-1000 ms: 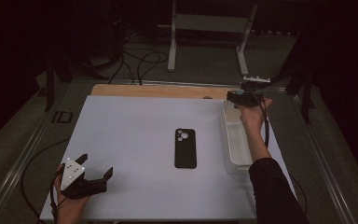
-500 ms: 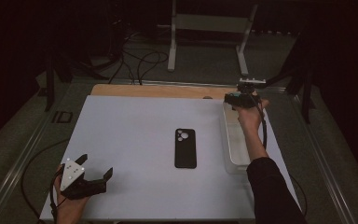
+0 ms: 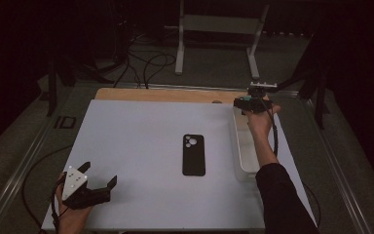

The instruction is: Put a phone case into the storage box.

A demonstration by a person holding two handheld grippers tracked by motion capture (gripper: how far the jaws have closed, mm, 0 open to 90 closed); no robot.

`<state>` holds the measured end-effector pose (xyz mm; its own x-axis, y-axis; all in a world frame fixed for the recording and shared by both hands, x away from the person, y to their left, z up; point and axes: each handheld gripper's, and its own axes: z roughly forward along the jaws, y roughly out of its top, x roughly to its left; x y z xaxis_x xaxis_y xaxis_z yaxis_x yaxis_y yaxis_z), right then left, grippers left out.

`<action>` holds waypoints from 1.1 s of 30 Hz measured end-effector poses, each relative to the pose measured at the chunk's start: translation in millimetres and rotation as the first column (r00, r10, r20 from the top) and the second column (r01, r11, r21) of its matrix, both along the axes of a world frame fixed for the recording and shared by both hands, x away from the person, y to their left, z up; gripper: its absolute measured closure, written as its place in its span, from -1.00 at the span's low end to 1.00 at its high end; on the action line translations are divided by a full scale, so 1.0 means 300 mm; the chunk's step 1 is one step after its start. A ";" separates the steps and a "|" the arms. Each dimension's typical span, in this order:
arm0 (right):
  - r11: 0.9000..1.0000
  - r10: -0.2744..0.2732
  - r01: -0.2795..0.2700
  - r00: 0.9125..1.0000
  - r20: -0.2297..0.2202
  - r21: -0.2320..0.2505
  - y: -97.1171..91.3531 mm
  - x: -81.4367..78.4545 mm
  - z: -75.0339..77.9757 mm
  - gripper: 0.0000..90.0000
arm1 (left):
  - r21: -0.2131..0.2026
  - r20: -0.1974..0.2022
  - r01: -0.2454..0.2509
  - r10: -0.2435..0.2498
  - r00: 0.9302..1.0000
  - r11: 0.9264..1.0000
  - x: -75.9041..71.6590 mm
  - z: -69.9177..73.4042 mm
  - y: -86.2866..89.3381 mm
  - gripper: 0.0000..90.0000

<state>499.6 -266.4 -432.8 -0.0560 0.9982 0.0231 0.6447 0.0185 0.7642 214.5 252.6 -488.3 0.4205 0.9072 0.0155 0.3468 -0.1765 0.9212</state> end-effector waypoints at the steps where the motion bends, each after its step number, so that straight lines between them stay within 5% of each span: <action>1: 1.000 0.001 -0.001 1.000 -0.001 0.007 -0.002 0.001 -0.001 -0.80 | 0.002 0.000 0.000 0.000 1.000 1.000 0.000 0.000 0.000 -1.00; 21: 0.999 0.045 -0.046 0.996 0.075 0.012 -0.011 -0.037 0.051 -0.80 | 0.006 -0.001 -0.002 0.002 1.000 1.000 0.000 -0.001 -0.004 -1.00; 33: 0.989 0.141 -0.145 0.981 0.133 0.024 0.015 -0.120 0.106 -0.80 | 0.008 -0.007 -0.006 0.006 1.000 1.000 0.003 -0.005 -0.002 -1.00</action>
